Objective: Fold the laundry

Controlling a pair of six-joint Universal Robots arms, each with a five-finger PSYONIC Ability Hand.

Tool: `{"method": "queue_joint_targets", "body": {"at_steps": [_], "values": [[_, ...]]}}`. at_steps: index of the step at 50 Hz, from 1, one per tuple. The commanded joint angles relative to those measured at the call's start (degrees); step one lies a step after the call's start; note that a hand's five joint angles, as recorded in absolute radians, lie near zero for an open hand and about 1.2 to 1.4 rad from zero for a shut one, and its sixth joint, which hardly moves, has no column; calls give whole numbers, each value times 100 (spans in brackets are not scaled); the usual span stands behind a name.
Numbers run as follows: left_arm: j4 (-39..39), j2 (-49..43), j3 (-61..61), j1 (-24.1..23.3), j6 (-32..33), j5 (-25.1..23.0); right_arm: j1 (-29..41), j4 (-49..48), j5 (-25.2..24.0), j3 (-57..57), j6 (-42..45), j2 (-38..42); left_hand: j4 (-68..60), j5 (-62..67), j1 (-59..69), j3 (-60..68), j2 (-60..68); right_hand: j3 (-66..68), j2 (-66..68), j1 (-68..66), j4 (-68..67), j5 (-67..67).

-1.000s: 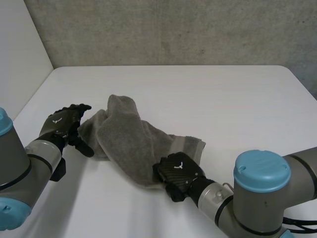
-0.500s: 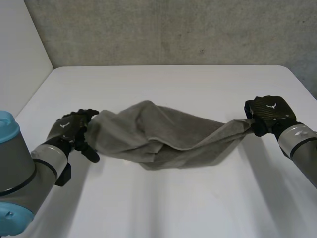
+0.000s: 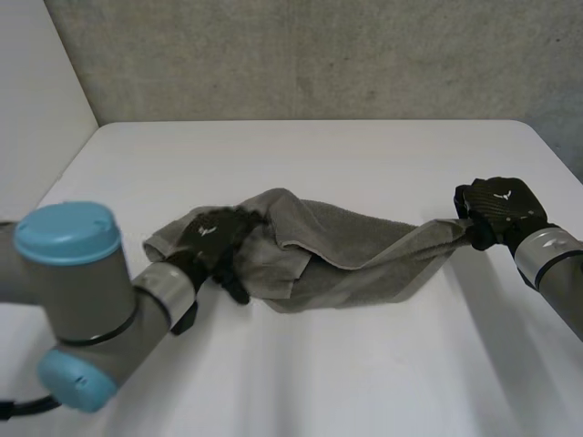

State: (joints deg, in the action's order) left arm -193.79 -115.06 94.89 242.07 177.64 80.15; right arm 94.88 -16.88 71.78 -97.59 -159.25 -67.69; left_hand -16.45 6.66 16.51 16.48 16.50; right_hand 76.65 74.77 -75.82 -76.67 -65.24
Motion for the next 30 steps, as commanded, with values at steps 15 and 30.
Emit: {"method": "queue_joint_targets", "body": {"at_steps": [15, 30], "values": [[676, -2484, -3626, -969, -538, 1108, 39, 18, -15, -50, 8, 54, -335, 314, 328, 331, 329, 335, 523, -418, -333, -476], [641, -2890, -4093, -960, -177, 1398, 57, 18, -6, -67, -1, 45, -3616, 3595, 3609, 3612, 3610, 335, 523, -418, -333, -476]]}}
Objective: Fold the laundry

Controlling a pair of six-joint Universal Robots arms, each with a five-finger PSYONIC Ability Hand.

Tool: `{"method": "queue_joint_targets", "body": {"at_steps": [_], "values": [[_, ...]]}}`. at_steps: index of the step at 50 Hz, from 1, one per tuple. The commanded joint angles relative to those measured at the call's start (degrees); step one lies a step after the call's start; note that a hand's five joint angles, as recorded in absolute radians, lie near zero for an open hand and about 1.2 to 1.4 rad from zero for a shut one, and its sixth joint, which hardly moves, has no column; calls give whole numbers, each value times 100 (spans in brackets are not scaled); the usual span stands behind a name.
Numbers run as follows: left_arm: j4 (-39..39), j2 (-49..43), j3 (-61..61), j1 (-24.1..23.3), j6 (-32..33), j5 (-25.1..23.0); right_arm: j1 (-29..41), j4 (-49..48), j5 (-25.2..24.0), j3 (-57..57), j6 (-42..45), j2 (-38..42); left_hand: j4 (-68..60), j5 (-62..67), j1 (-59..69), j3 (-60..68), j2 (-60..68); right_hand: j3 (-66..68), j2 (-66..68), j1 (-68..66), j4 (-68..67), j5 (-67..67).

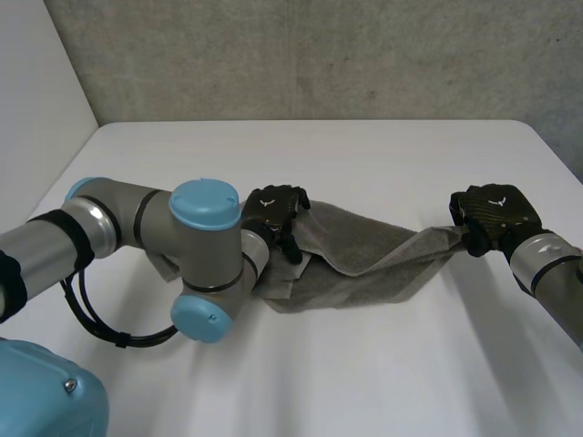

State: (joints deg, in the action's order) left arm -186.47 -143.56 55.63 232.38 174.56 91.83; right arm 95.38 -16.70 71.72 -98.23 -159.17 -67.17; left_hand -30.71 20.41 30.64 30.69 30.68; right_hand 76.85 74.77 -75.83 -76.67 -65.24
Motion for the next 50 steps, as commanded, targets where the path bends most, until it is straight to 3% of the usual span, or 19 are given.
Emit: {"method": "queue_joint_targets", "body": {"at_steps": [1, 6, 14, 19, 26, 33, 38, 40, 43, 45, 47, 50], "values": [[-169, -40, -236, 18, 105, 318, 7, 0, 9, -12, -9, -24, -3072, 3102, 3079, 3074, 3075, 315, 523, -417, -333, -476], [-293, 117, -272, 35, 87, 459, -1, 0, 18, -12, -18, -182, -4893, 4923, 4900, 4895, 4896, 315, 523, -417, -333, -476], [-232, 1573, 175, 97, 78, 406, -10, 492, -17, 226, -53, -1184, -4929, 4959, 4936, 4931, 4932, 315, 523, -417, -333, -476], [-56, 2711, 554, 106, 105, 283, 7, 1377, -411, 1049, -271, -2360, -4929, 4959, 4936, 4931, 4932, 315, 523, -417, -333, -476], [943, 4141, 1106, 193, 105, -138, -36, 2738, -755, 2411, -589, -2801, -4881, 4911, 4888, 4883, 4884, 315, 523, -417, -333, -476], [2027, 4987, 1952, 519, 122, -578, -28, 4549, -1194, 3582, -274, -2687, -4847, 4877, 4854, 4849, 4850, 315, 523, -417, -333, -476], [2458, 5304, 2681, 1020, 122, -1070, -10, 5070, -1493, 3513, 297, -2232, -4847, 4877, 4854, 4849, 4850, 315, 523, -417, -333, -476], [2475, 5312, 3075, 1413, 140, -1446, 16, 5132, -1494, 3434, 456, -2056, -4847, 4877, 4854, 4849, 4850, 315, 523, -417, -333, -476], [2475, 5286, 3226, 1591, 140, -1624, 121, 5141, -1432, 3302, 685, -1687, -4847, 4877, 4854, 4849, 4850, 315, 523, -417, -333, -476], [2458, 5207, 3323, 1767, 140, -1782, 235, 5141, -1424, 3284, 738, -1450, -4831, 4861, 4837, 4832, 4833, 315, 523, -417, -333, -476], [2231, 4325, 3323, 1942, 157, -1984, 550, 5124, -1380, 3371, 765, -766, -4563, 4593, 4569, 4565, 4566, 315, 523, -417, -333, -476], [2045, 3515, 3122, 2013, 175, -2002, 737, 5115, -1283, 3434, 765, -437, -4428, 4458, 4434, 4430, 4431, 315, 523, -417, -333, -476]]}}
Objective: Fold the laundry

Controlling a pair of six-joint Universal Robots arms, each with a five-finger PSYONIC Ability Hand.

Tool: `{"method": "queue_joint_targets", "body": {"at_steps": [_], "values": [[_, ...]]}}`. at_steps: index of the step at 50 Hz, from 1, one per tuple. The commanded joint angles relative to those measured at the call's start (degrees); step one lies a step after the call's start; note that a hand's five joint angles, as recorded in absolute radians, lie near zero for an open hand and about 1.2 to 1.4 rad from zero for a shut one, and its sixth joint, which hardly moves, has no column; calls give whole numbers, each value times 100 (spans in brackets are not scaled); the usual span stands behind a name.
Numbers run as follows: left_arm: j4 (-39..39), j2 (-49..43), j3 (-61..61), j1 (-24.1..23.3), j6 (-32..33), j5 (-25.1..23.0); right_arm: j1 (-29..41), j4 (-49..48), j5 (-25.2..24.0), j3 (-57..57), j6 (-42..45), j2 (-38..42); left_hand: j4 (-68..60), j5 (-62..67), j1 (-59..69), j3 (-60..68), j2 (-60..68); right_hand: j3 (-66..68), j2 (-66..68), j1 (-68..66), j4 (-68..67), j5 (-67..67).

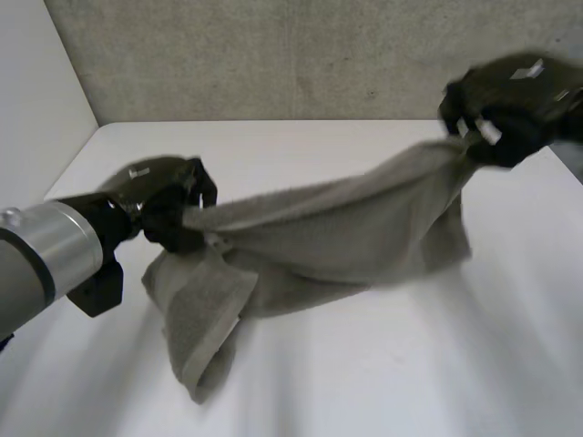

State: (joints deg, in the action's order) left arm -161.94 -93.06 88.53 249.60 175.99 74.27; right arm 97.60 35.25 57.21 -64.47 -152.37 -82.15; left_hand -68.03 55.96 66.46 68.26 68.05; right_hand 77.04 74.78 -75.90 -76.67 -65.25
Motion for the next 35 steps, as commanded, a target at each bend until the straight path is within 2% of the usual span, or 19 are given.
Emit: {"method": "queue_joint_targets", "body": {"at_steps": [1, 2, 3, 5, 8, 9, 10, 11, 12, 13, 14, 15, 16, 19, 21, 24, 30, 33, 35], "values": [[-409, -1540, -170, 291, 32, -246, 689, -114, 341, 180, 76, 1391, -694, 902, 851, 671, 693, 296, 522, -410, -333, -475], [-496, -1905, -370, 299, 67, -229, 865, -193, 604, 329, 58, 1734, -511, 719, 668, 488, 510, 296, 522, -410, -333, -475], [-575, -2309, -607, 308, 119, -229, 866, -194, 607, 330, 58, 1737, -442, 650, 600, 420, 441, 296, 522, -410, -333, -475], [-680, -2705, -862, 308, 172, -229, 1068, -570, 1140, 558, 41, 2297, -425, 633, 582, 402, 424, 296, 522, -410, -333, -475], [-891, -3347, -1415, 308, 295, -202, 1139, -1158, 1580, 707, -3, 2728, 193, 15, -36, -216, -194, 296, 522, -410, -333, -475], [-892, -3350, -1418, 308, 295, -202, 1139, -1161, 1582, 708, -3, 2730, 197, 10, -40, -220, -199, 296, 522, -410, -333, -475], [-971, -3603, -1661, 308, 348, -185, 1156, -1430, 1748, 760, -64, 2887, 913, -706, -756, -936, -915, 296, 522, -410, -333, -475], [-1032, -3797, -1881, 308, 392, -176, 1157, -1433, 1749, 761, -65, 2888, 2203, -1995, -2046, -2226, -2204, 296, 522, -410, -333, -475], [-1033, -3799, -1884, 308, 392, -176, 1165, -1642, 1880, 796, -126, 3019, 2216, -2008, -2059, -2239, -2217, 296, 522, -410, -333, -475], [-1076, -3929, -2066, 308, 427, -158, 1165, -1818, 1968, 805, -205, 3107, 3998, -3790, -3841, -4021, -3999, 296, 522, -410, -333, -475], [-1077, -3931, -2068, 308, 427, -158, 1165, -1820, 1969, 805, -205, 3108, 4016, -3808, -3859, -4039, -4017, 296, 522, -410, -333, -475], [-1077, -4000, -2216, 308, 427, -89, 1165, -1933, 2013, 805, -275, 3152, 5531, -5324, -5374, -5554, -5533, 296, 522, -410, -333, -475], [-1077, -4010, -2305, 308, 427, 16, 1165, -1934, 2013, 805, -276, 3152, 5780, -5572, -5623, -5802, -5781, 296, 522, -410, -333, -475], [-1077, -3975, -2323, 308, 427, 158, 1157, -2057, 2048, 743, -337, 3152, 5782, -5574, -5625, -5805, -5783, 296, 522, -410, -333, -475], [-1051, -3555, -2218, 300, 375, 499, 1104, -2136, 2092, 647, -346, 3082, 5782, -5574, -5625, -5805, -5783, 296, 522, -410, -333, -475], [-1059, -3019, -1842, 291, 366, 650, 1095, -2180, 2127, 559, -337, 3020, 5782, -5574, -5625, -5805, -5783, 296, 522, -410, -333, -475], [-1077, -2103, -1286, 133, 339, 685, 1025, -2321, 2092, 102, -320, 2748, 5765, -5558, -5608, -5788, -5767, 296, 522, -410, -333, -475], [-1086, -1645, -1066, -157, 331, 712, 1007, -2435, 2083, -56, -311, 2695, 5715, -5507, -5558, -5738, -5716, 296, 522, -410, -333, -475], [-1059, -1330, -935, -568, 348, 738, 1007, -2461, 2075, -109, -293, 2678, 5631, -5424, -5474, -5654, -5633, 296, 522, -410, -333, -475]]}}
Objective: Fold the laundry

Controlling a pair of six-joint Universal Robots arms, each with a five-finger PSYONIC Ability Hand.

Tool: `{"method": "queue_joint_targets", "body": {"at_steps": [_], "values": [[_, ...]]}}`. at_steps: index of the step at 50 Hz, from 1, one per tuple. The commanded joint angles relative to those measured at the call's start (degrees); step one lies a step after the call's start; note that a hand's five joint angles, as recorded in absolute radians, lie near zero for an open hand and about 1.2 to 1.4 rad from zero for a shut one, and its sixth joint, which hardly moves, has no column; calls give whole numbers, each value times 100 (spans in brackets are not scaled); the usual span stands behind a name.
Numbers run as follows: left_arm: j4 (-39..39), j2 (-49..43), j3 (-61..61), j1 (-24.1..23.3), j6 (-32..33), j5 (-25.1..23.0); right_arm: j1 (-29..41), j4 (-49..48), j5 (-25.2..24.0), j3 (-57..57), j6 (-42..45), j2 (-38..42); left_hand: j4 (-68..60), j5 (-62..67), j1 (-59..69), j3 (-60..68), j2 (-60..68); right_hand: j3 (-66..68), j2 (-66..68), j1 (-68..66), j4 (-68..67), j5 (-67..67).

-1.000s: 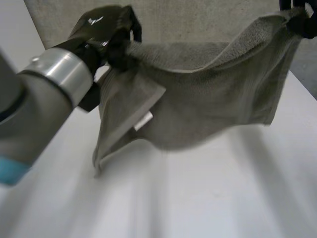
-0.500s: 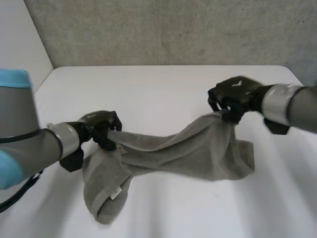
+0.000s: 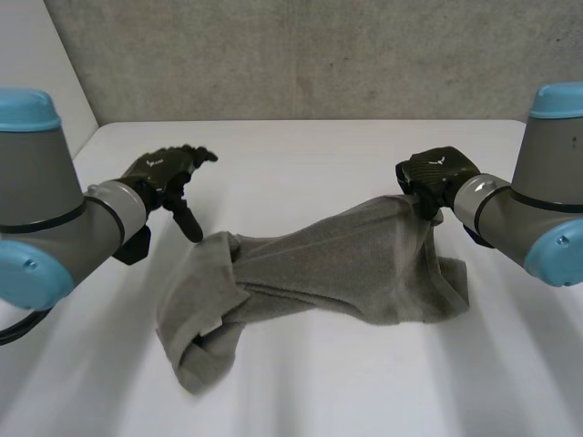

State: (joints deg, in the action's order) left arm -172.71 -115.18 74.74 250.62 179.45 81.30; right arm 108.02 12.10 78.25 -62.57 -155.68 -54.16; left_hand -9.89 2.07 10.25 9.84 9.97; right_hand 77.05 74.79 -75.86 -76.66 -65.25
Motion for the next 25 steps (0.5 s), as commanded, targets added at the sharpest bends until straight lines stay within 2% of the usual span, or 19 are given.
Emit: {"method": "queue_joint_targets", "body": {"at_steps": [1, 2, 3, 5, 6, 8, 11, 13, 19, 25], "values": [[18, 884, 445, -672, 2, 35, -36, -164, -38, -326, 46, -121, -184, -34, 148, 189, 176, 295, 521, -414, -334, -475], [26, 979, 506, -872, 11, 79, -36, -164, -38, -343, 55, -121, -184, -34, 148, 189, 176, 295, 521, -414, -334, -475], [26, 980, 507, -874, 11, 79, -36, -164, -38, -344, 55, -121, -184, -34, 148, 189, 176, 295, 521, -414, -334, -475], [114, 1050, 594, -1268, 37, 315, -27, -164, -47, -361, 55, -121, -184, -34, 149, 189, 176, 295, 521, -414, -334, -475], [114, 1051, 595, -1270, 37, 317, -27, -164, -47, -361, 55, -121, -184, -34, 148, 189, 176, 295, 521, -414, -334, -475], [298, 1051, 769, -1611, 90, 710, -18, -155, -47, -370, 55, -112, -184, -34, 148, 189, 176, 295, 521, -414, -334, -475], [369, 1024, 849, -1753, 90, 914, -18, -164, -47, -396, 64, -112, -184, -34, 148, 189, 176, 295, 521, -414, -334, -475], [413, 963, 1024, -1998, 108, 1238, -18, -164, -47, -414, 64, -121, -184, -34, 148, 189, 176, 295, 521, -414, -334, -475], [360, 638, 1254, -2158, 178, 1547, -9, -164, -47, -423, 64, -112, -268, 50, 232, 273, 260, 295, 521, -414, -334, -475], [-53, 251, 1412, -2193, 415, 1890, 26, -173, -47, -466, 72, -86, -369, 151, 333, 374, 361, 295, 521, -414, -334, -475]]}}
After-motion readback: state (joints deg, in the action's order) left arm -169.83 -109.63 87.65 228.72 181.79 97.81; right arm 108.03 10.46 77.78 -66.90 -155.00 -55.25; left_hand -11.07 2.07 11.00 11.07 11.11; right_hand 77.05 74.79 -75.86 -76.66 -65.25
